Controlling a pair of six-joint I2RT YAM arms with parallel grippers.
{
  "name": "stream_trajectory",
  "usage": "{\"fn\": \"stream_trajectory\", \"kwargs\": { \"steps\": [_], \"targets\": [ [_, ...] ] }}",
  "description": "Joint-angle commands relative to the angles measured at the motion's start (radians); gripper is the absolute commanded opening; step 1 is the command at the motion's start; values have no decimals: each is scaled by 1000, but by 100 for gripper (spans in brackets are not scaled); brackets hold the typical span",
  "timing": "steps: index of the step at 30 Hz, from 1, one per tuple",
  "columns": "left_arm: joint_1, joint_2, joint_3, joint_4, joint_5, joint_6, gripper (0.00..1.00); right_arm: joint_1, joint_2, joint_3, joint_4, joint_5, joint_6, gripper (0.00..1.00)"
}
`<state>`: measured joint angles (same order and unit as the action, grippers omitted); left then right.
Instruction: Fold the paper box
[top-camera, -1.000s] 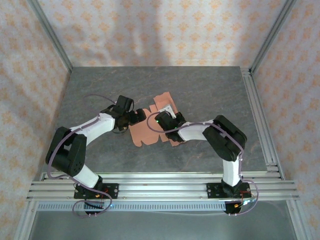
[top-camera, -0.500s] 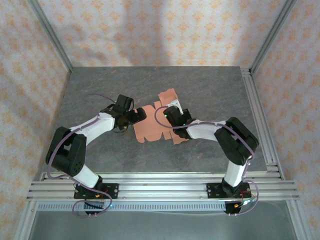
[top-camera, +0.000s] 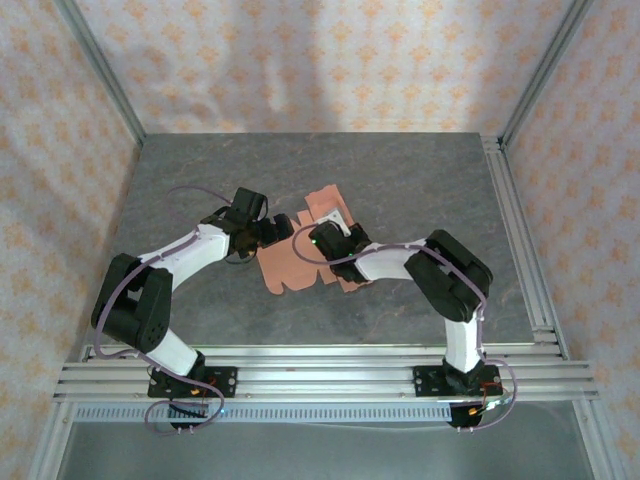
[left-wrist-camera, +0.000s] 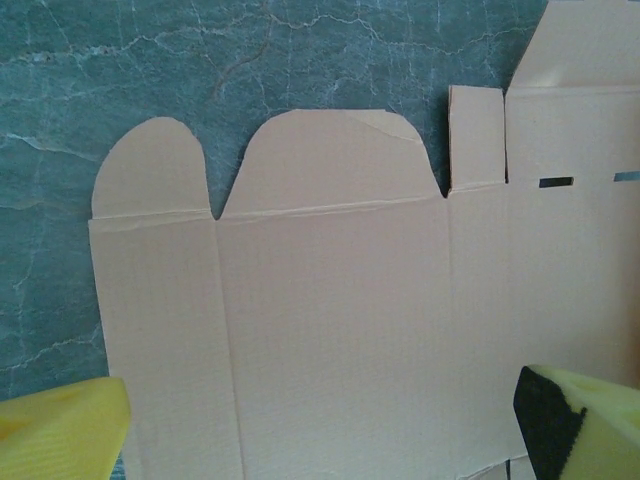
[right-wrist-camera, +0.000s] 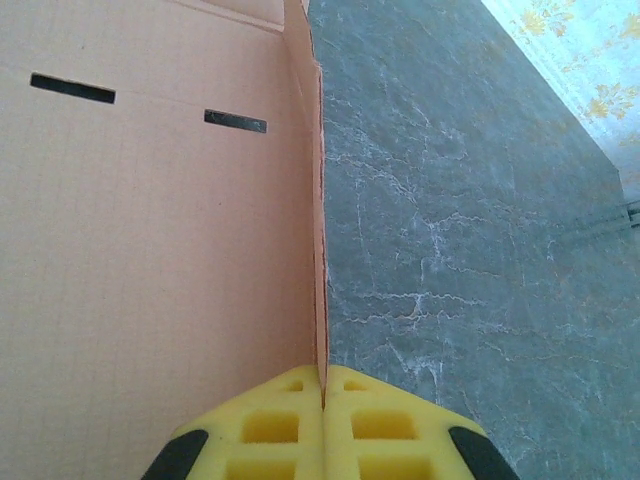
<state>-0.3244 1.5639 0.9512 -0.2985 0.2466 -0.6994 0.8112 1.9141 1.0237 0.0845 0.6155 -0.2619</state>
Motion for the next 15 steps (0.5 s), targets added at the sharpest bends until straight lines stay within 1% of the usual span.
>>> {"fn": "stream_trajectory", "kwargs": {
  "steps": [1, 3, 7, 9, 15],
  "targets": [
    [7, 0, 23, -26, -11, 11, 100, -42, -100, -29, -16, -79, 82, 0],
    [7, 4, 24, -20, -9, 9, 100, -78, -156, -61, -10, -160, 128, 0],
    [7, 7, 23, -13, -6, 6, 100, -86, -159, -62, -31, -152, 88, 0],
    [8, 8, 26, -13, -3, 6, 100, -76, -137, -53, -35, -128, 58, 0],
    [7, -2, 22, -20, -15, 6, 100, -11, -52, 11, -43, 20, -32, 0]
  ]
}}
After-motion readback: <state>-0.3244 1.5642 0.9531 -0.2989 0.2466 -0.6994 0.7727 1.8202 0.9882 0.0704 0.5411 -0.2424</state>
